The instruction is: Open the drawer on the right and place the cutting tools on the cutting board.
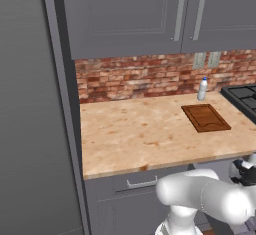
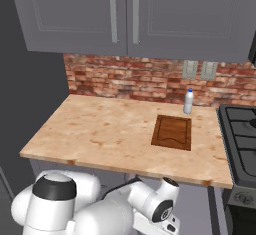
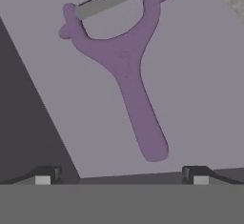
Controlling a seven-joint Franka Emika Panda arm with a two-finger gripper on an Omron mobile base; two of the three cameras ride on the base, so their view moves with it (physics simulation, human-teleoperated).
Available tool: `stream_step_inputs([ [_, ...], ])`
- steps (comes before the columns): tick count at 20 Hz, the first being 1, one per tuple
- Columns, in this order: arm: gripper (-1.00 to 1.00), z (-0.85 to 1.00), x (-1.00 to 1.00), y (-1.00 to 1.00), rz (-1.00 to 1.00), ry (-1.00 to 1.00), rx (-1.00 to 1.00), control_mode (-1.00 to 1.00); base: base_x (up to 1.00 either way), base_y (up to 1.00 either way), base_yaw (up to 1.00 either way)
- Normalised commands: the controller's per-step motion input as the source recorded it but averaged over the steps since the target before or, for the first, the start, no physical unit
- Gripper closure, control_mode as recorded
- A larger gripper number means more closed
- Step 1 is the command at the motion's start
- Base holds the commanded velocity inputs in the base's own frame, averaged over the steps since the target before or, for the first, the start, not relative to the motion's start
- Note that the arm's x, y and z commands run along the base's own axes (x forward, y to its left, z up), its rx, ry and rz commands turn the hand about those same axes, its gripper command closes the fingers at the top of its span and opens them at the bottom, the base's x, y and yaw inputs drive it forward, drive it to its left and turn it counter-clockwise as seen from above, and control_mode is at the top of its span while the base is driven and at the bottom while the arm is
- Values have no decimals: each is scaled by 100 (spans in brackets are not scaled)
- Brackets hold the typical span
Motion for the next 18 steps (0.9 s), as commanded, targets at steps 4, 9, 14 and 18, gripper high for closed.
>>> stream_step_inputs([
  [4, -100, -22, 0, 0, 1, 0, 0, -100, 0, 0, 0],
  [9, -100, -18, 10, -12, 5, 0, 0, -100, 0, 0, 0],
  [14, -100, -14, 9, -21, 7, 0, 0, -100, 0, 0, 0],
  [18, -100, -13, 12, -5, 3, 0, 0, -100, 0, 0, 0],
])
